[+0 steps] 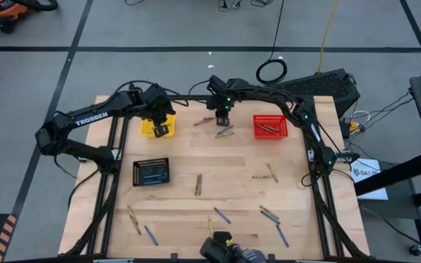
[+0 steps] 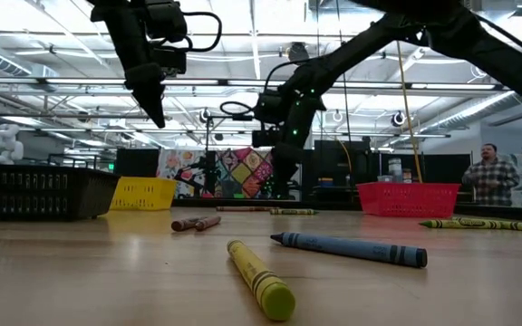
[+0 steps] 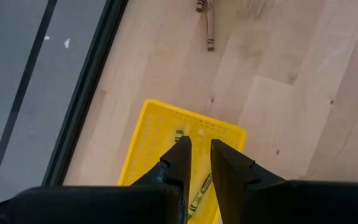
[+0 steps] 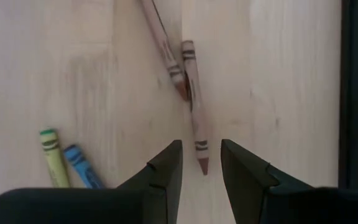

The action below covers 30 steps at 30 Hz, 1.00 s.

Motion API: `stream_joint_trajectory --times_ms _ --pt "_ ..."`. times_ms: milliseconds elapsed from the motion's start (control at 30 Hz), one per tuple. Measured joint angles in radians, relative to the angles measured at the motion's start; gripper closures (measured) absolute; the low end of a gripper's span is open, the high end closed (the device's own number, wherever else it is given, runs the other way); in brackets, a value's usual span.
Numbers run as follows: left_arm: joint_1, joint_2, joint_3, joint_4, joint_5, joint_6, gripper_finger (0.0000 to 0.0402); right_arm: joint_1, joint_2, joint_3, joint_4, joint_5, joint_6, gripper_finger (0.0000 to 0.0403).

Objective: Sort crayons
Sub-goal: Put the brown crayon into the red bin

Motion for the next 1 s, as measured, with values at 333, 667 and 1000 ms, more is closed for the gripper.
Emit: stream_joint_trajectory --times_ms 333,667,1000 --pt "0.0 0.0 0.0 0.001 0.0 -0.001 0.0343 -0.004 0.009 -0.001 0.013 0.0 -0.023 0.0305" --pt "0.0 0.0 0.0 0.002 0.0 -0.002 0.0343 -0.005 0.01 -0.001 0.062 -0.023 -0.005 0.0305" --pt "0.0 0.0 0.0 0.003 0.0 -0.003 0.0343 -0.006 0.017 -0.001 0.032 -0.026 0.012 0.0305"
